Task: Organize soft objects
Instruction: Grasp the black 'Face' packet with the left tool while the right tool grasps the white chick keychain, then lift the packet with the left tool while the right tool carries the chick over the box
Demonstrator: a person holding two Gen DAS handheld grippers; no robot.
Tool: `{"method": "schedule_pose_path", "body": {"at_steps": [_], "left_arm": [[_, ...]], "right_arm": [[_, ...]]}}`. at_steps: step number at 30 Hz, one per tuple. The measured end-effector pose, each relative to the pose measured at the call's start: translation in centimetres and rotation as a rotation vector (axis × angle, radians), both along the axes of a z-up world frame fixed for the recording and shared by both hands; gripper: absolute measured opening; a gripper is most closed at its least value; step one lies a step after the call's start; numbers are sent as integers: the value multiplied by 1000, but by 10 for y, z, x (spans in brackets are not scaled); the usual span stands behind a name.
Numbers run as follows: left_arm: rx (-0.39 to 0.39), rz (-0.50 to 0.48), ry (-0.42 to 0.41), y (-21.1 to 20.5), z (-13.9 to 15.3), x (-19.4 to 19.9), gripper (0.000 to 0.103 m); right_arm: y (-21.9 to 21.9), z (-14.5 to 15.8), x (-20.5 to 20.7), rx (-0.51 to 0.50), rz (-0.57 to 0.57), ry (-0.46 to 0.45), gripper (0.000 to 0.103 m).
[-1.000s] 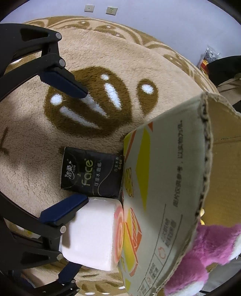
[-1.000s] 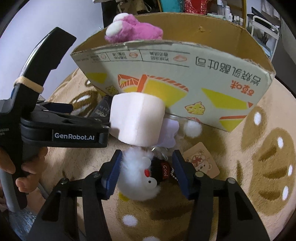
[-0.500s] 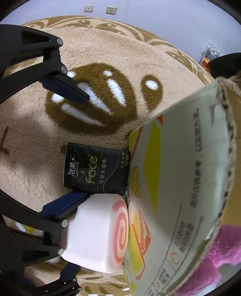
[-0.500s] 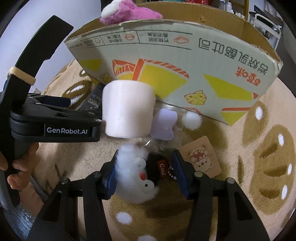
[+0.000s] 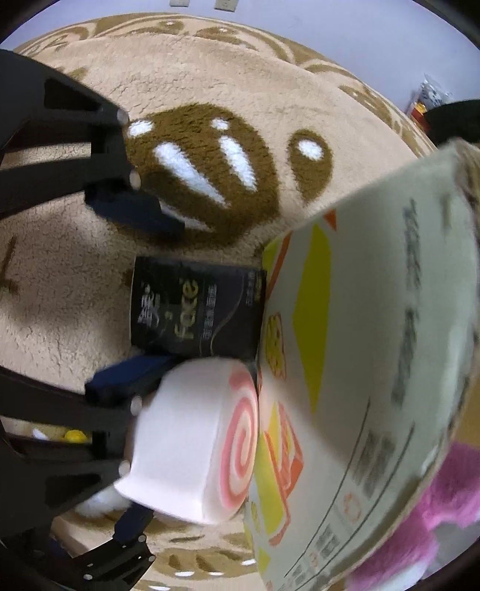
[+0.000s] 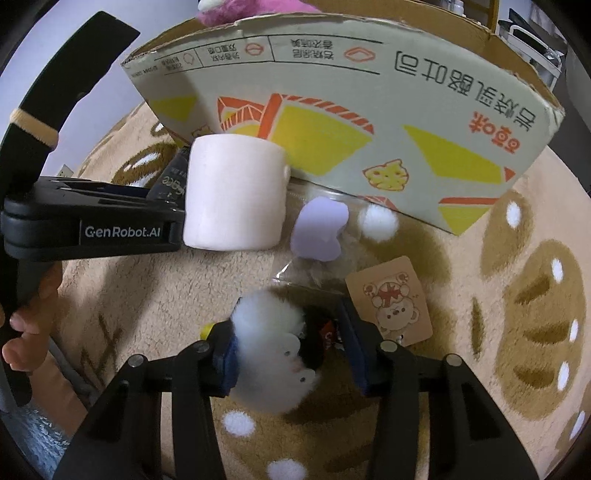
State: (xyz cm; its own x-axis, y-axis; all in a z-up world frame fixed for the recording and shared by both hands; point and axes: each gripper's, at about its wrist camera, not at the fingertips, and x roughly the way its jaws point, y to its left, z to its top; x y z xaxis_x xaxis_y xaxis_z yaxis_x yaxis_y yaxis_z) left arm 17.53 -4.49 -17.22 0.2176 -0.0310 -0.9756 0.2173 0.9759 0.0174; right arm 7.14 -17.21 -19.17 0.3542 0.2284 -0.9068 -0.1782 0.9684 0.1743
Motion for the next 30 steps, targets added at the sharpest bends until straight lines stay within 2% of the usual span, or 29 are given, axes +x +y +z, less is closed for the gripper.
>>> {"method": "schedule_pose_path", "body": {"at_steps": [1, 8, 10, 13, 19, 24, 30], "left_arm": [[0, -9, -4, -2, 1, -2, 47], [-3, -11, -9, -4, 6, -16, 46], [10, -9, -9, -1, 8, -22, 46], [36, -21, -36, 1, 15, -37, 46], [38, -33, -128, 5, 40, -59, 46], [-17, -26, -226, 13, 65, -74, 46], [-72, -33, -398, 13, 105, -91, 46]], "right_arm": [[-1, 1, -1, 4, -5, 2, 50], [-9, 3, -6, 26, -24, 40, 50], [-13, 1, 0, 10, -28, 50, 43], [-14, 5, 3, -14, -32, 12, 34], [-20, 23, 3, 15, -52, -62, 32], [-24, 48, -8, 46, -78, -150, 32], [-36, 79, -18, 43, -132, -311, 31]]}}
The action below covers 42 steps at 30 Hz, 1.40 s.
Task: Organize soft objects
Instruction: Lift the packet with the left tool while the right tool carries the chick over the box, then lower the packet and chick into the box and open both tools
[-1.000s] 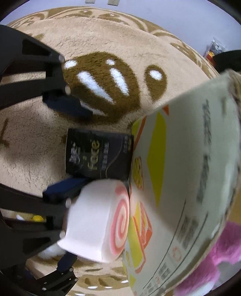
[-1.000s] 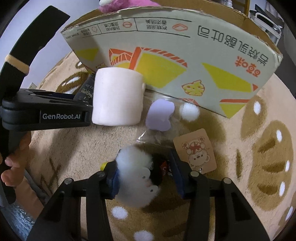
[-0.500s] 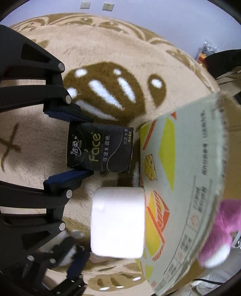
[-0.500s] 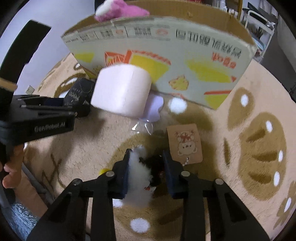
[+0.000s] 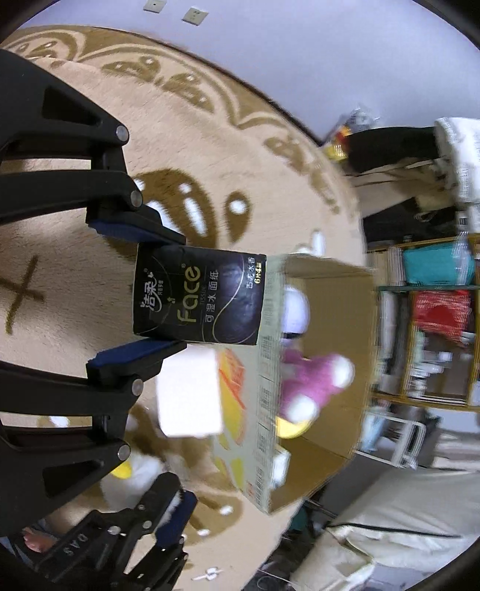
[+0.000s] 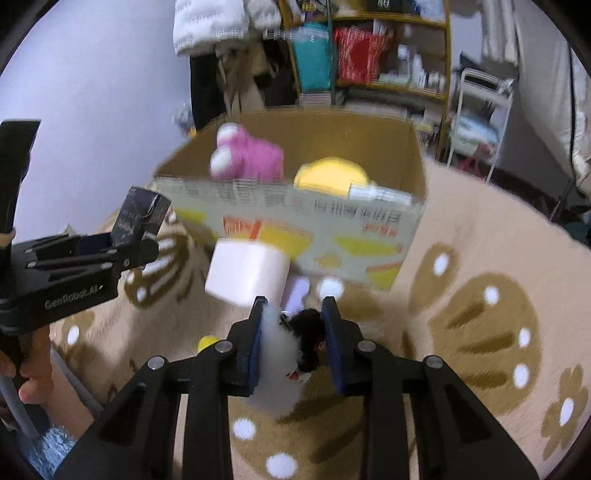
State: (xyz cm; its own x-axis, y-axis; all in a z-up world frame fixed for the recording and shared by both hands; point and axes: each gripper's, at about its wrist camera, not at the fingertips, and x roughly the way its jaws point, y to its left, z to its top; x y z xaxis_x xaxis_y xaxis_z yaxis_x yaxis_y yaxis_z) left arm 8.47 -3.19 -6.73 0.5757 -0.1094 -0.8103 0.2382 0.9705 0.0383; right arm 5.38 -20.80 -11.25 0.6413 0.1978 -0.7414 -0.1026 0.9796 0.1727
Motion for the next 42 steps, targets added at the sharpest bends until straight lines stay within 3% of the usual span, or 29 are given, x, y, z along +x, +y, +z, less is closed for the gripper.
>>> {"method": "schedule_pose_path", "body": {"at_steps": [8, 13, 18, 34, 42], "left_arm": [[14, -5, -229, -8, 30, -5, 46], [-38, 20, -282, -3, 43, 7, 46], [-63, 11, -308, -7, 50, 18, 46], [-5, -113, -316, -39, 43, 49, 46], [-23, -90, -284, -42, 28, 69, 46]], "right_arm": [[-21, 33, -15, 37, -37, -177, 31], [-29, 52, -25, 59, -61, -246, 31], [-39, 58, -17, 95, -69, -279, 31], [-53, 78, 32, 99, -32, -372, 31], [-54, 62, 54, 67, -54, -346, 31]]}}
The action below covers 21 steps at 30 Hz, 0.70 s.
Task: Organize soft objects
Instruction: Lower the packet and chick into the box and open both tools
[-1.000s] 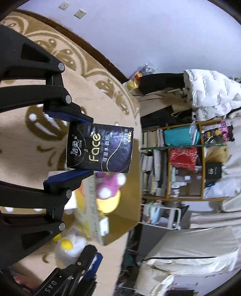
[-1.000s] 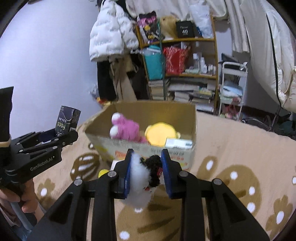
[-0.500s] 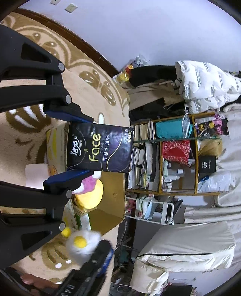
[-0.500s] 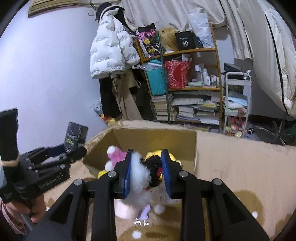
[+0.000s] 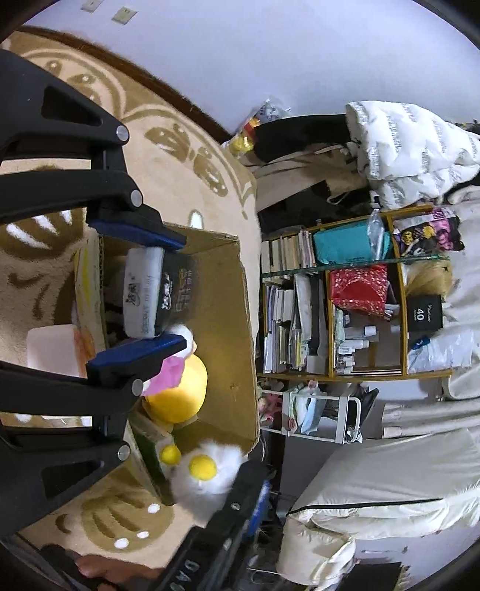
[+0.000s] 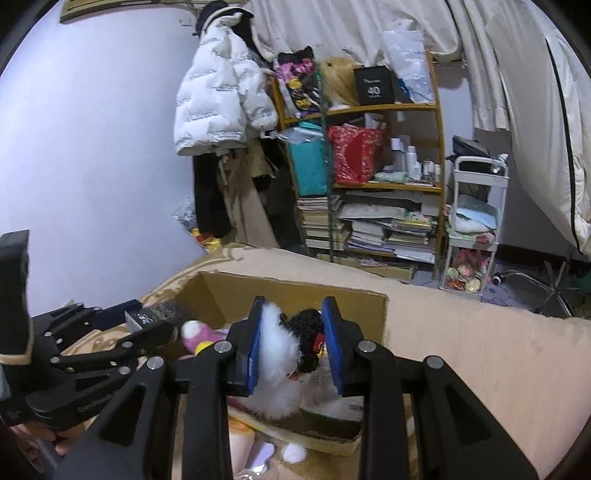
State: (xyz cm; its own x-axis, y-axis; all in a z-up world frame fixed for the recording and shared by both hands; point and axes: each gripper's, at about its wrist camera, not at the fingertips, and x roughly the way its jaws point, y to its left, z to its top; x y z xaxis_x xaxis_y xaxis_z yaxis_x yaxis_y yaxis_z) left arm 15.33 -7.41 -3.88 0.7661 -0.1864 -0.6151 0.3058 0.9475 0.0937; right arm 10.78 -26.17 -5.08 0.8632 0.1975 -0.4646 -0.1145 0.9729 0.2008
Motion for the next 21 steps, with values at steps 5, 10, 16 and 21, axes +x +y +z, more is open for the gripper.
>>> {"method": "schedule_pose_path", "body": {"at_steps": [5, 10, 16, 21], "left_arm": [[-7, 33, 30, 5, -6, 9, 46], [-11, 46, 60, 10, -10, 10, 51], [-8, 63, 65, 15, -9, 4, 64], [-29, 90, 90, 24, -10, 1, 72]], "right_arm": [[-8, -14, 9, 28, -9, 54, 32], [-16, -20, 11, 70, -15, 84, 34], [-16, -20, 9, 73, -14, 105, 37], [-14, -19, 2, 62, -9, 109, 45]]}}
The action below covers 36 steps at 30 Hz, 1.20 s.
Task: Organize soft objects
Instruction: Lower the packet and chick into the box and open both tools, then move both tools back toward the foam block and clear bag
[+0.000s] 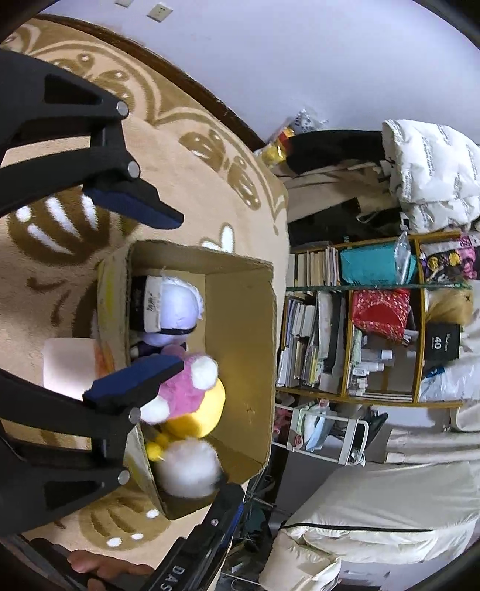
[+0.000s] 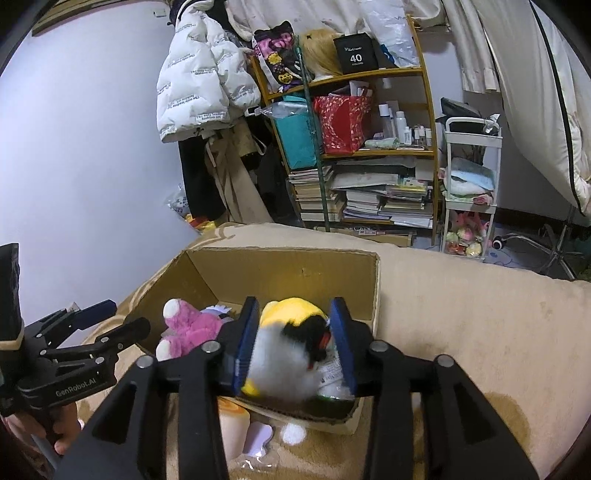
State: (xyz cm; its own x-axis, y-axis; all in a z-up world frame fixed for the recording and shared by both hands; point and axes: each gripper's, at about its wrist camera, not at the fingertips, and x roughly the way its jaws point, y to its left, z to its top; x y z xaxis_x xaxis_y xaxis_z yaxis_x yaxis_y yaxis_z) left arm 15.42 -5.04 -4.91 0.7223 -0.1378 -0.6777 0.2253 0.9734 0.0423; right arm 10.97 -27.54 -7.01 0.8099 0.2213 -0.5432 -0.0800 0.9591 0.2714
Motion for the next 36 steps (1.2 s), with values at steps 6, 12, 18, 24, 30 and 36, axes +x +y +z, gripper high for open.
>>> {"method": "schedule_pose_path", "body": {"at_steps": [6, 12, 18, 24, 30, 36], "left_arm": [[-14, 10, 27, 7, 3, -8, 84], [-10, -19, 4, 9, 11, -36, 93], [4, -11, -24, 11, 21, -58, 100], [-9, -6, 3, 16, 24, -75, 101], [-8, -19, 32, 15, 24, -80, 101], [-98, -27, 70, 20, 22, -75, 100]], "right_arm": [[1, 1, -6, 6, -9, 1, 58], [5, 1, -28, 16, -42, 15, 84], [13, 7, -53, -3, -43, 8, 103], [21, 7, -73, -13, -60, 39, 103], [21, 1, -88, 9, -61, 74, 103], [20, -3, -93, 7, -61, 91, 103]]}}
